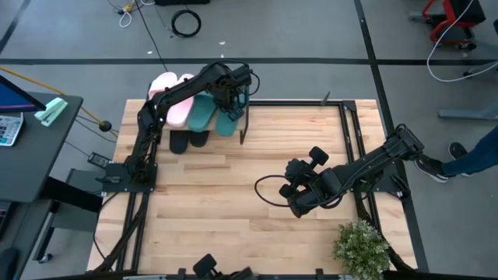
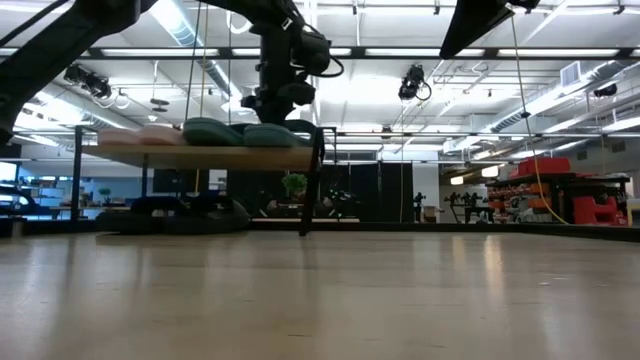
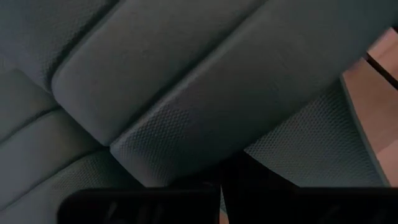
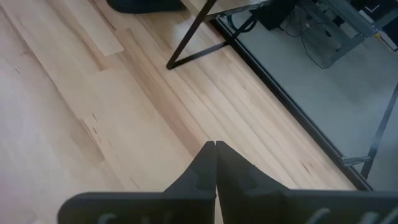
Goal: Pick and place slides into the shelf
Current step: Adjust the green slides on the shelf, then return to Home Position
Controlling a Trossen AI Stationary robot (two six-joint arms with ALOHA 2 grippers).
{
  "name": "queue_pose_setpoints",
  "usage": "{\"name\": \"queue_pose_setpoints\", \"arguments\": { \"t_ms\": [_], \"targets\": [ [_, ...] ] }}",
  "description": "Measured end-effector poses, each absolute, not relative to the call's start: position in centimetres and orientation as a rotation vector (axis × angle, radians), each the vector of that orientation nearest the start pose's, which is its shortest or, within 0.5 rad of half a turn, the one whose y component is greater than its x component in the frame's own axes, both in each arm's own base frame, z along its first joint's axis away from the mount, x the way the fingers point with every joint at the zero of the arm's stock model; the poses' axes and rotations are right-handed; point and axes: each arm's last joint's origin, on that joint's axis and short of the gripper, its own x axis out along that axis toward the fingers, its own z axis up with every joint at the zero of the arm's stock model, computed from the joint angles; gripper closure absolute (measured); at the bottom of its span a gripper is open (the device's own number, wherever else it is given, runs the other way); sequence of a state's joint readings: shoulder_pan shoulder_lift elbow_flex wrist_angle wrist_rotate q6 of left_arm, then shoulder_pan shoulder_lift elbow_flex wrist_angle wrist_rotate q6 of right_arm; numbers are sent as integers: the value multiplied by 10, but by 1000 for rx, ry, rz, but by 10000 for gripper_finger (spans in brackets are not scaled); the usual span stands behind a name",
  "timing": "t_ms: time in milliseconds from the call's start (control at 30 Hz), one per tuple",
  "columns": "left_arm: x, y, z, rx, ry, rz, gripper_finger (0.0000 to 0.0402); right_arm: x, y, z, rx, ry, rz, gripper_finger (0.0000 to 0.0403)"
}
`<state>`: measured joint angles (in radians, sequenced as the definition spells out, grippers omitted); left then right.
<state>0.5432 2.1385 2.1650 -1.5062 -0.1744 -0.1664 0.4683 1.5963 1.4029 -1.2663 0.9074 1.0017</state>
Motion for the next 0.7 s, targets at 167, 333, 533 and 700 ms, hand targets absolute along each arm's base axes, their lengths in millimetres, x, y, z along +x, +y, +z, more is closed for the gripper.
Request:
{"name": "queue_pose_setpoints", "arguments": {
  "t_ms": [167, 333, 533, 700],
  "targets": [
    [350, 212, 307, -364, 1415, 684, 394, 268, 110, 294, -45, 790, -823, 398],
    [337, 203, 322, -349, 1451, 667, 358, 268, 110, 294, -43, 788, -823, 398],
    [330, 191, 341, -331, 1406, 664, 321, 268, 110, 294, -43, 788, -823, 398],
    [320, 169, 368, -333, 1313, 673, 321, 268, 110, 294, -43, 788, -822, 398]
  ]
}}
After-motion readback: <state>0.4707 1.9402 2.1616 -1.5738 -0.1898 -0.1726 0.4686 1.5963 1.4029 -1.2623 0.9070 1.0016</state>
